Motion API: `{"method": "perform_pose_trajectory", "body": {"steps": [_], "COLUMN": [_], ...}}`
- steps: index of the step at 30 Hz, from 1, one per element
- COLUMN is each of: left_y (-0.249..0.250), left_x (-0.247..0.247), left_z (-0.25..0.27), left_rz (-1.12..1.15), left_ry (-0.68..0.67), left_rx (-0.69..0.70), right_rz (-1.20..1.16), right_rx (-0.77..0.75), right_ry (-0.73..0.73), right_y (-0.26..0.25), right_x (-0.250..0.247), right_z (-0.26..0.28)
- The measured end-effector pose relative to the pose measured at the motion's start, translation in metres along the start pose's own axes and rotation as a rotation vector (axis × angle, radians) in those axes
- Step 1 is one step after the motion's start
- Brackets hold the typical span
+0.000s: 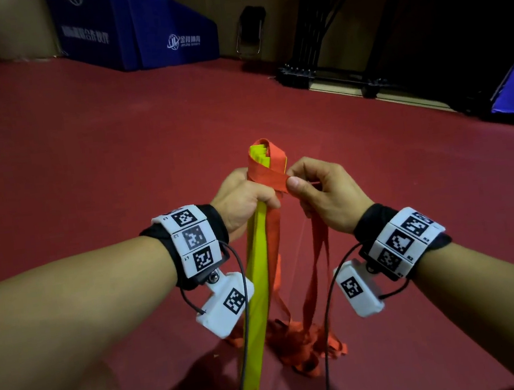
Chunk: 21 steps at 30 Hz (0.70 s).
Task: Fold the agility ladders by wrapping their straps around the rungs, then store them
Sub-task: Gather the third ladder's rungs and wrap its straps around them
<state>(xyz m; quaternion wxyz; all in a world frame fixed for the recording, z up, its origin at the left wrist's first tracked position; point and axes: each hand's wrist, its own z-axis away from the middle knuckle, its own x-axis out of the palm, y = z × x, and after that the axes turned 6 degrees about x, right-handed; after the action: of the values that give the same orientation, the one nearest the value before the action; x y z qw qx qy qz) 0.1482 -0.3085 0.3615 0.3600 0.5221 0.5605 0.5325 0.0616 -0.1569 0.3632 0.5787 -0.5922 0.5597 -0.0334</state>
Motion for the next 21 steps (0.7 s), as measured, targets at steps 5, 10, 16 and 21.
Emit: {"method": "perform_pose_trajectory", "body": {"steps": [5, 10, 16, 21], "left_y": [0.0015, 0.0049, 0.0084, 0.0085], "left_x": [-0.0068, -0.0056, -0.0027, 0.0011], "left_z": [-0.0022, -0.0035, -0.0034, -0.0005], "left_rz": [0.035, 0.013, -0.014, 0.073], "left_ry": [0.071, 0.127, 0.227, 0.223], "left_rx": [-0.057, -0.01, 0.032, -0.013], "right_rz": [0.006, -0.021, 0.004, -0.029], "right_rx": [-0.029, -0.076, -0.105, -0.117], "right_ry": [0.021, 0.048, 0.004, 0.052], "right_y": [-0.0015, -0.0009, -0.0044, -0.0068], "right_x": [-0.0016, -0.0026, 0.0006, 0.0047], "right_z": [0.0019, 0.0012, 0.0011, 0.0]}}
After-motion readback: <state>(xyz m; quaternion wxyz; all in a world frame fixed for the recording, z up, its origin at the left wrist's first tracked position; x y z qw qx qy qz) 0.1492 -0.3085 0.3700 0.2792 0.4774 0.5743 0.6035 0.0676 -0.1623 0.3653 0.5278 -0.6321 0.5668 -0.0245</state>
